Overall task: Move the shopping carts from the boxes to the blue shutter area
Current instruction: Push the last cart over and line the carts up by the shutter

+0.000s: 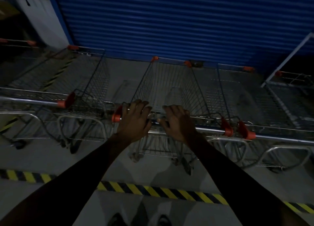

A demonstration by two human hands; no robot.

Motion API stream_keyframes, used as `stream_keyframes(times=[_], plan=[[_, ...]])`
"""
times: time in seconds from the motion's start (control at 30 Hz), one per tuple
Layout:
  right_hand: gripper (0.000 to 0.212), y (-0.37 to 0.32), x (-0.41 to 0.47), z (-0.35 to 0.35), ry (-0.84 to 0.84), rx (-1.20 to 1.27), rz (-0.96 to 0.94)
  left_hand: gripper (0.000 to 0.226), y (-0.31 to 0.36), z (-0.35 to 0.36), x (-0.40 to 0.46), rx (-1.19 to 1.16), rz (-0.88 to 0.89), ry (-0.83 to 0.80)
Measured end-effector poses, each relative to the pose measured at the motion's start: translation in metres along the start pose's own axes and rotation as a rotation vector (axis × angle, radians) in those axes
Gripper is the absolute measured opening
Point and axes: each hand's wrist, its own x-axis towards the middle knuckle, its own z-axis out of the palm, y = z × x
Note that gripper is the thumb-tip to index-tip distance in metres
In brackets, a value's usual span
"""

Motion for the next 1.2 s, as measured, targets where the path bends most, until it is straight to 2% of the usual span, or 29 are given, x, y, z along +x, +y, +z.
stream_keyframes(times=[0.17,0.43,0.6,0.8,1.03,1.2], plan=[[0.055,-0.054,0.03,0.017,0.05,-0.003,-0.018,0.055,-0.049,-0.01,-0.008,-0.013,-0.001,-0.001],[0.053,-0.181,0.097,0.046,0.111,0.021,0.008,0.052,-0.161,-0.029,-0.027,-0.141,-0.034,0.034],[0.053,-0.238,0.129,0.056,0.105,0.032,0.032,0.049,-0.222,-0.04,-0.036,-0.078,-0.015,0.028],[0.048,-0.269,0.159,0.079,0.005,0.028,-0.026,0.051,-0.278,-0.038,-0.042,-0.095,-0.023,-0.032],[0.064,-0.312,0.2,0.1,-0.068,0.144,-0.093,0.052,-0.333,-0.042,-0.045,-0.051,-0.052,-0.042],[0.051,-0.336,0.214,0.114,-0.081,0.164,-0.144,0.047,-0.366,-0.047,-0.058,0.018,-0.125,-0.037]])
